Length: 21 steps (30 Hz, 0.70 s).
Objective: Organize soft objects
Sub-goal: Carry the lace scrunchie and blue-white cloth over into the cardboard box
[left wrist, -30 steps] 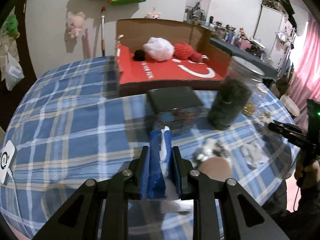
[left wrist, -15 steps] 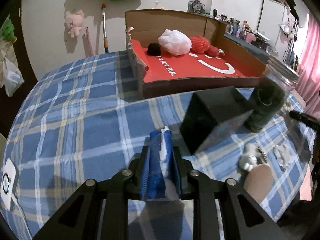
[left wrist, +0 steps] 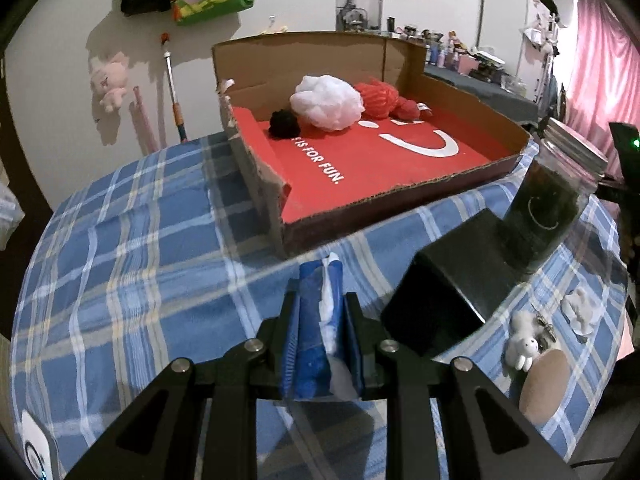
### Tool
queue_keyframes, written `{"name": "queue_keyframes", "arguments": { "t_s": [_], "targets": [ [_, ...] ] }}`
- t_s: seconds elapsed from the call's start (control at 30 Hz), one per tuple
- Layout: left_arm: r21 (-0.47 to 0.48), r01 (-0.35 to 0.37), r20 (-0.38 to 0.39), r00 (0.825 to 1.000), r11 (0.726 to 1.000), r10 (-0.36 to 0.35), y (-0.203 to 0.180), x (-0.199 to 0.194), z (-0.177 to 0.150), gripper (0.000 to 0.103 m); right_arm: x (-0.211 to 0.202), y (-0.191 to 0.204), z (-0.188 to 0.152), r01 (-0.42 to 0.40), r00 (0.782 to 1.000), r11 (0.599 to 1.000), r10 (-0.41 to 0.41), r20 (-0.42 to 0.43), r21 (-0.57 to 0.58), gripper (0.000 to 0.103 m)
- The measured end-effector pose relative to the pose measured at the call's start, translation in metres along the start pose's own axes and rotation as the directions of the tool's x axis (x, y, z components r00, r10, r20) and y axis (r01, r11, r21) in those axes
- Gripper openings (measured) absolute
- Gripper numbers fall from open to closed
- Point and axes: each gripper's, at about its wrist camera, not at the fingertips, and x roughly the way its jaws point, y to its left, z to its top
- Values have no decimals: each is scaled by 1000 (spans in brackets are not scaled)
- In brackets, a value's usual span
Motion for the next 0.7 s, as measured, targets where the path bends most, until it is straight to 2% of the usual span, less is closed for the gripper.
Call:
{"name": "queue_keyframes", "arguments": {
  "t_s": [0.37,0.7],
  "targets": [
    [54,43,10,999,998,-44,4,5,16,23,10,4,20,-39,999,997,38,-14,-68,28],
    [65,107,30,994,992,-109,8,-4,34,23,16,8,40,-127,992,987,125,-28,-94,28]
  ]
}}
